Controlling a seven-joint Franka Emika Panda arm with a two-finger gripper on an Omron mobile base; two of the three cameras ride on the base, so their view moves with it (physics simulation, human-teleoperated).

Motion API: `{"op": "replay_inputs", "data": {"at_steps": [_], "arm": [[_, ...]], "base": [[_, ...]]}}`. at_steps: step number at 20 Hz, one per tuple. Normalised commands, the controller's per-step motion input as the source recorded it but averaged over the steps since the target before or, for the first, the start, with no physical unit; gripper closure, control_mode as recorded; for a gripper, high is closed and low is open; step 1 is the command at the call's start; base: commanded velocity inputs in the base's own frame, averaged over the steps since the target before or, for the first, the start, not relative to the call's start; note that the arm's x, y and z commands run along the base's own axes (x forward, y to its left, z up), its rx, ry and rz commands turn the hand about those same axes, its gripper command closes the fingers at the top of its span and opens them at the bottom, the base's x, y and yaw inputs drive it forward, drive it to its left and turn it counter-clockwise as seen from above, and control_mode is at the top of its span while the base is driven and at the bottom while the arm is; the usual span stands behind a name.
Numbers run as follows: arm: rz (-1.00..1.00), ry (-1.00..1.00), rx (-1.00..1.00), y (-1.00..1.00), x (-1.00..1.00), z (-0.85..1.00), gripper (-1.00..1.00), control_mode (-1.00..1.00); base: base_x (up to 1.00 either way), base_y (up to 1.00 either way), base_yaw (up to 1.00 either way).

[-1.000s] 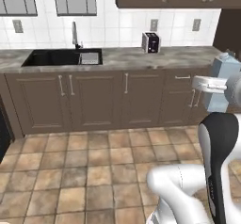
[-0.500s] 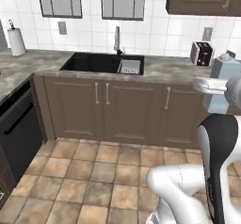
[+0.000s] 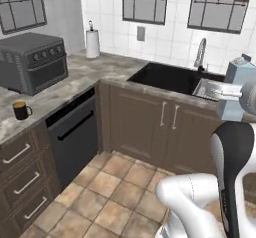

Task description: Take a sugar cube from the saucer and place it inside the coffee. Then, grab milk from the fridge and place it next to the coffee on the counter to sweeten the coffee.

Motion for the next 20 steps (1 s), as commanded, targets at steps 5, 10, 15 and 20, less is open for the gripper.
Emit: {"op": "replay_inputs", "data": {"at_steps": [5, 10, 15, 20], "arm": [[0.00, 0.00, 0.00, 0.00, 0.00, 0.00, 1.00, 1.00], [0.00, 0.00, 0.00, 0.00, 0.00, 0.00, 1.00, 1.00], [0.00, 0.00, 0.00, 0.00, 0.00, 0.00, 1.00, 1.00], [0.00, 0.00, 0.00, 0.00, 0.00, 0.00, 1.00, 1.00]], "base": [[1.00, 0.12, 0.62], [0.85, 0.15, 0.69], [0.17, 0.31, 0.84], [0.87, 0.11, 0.53]]}}
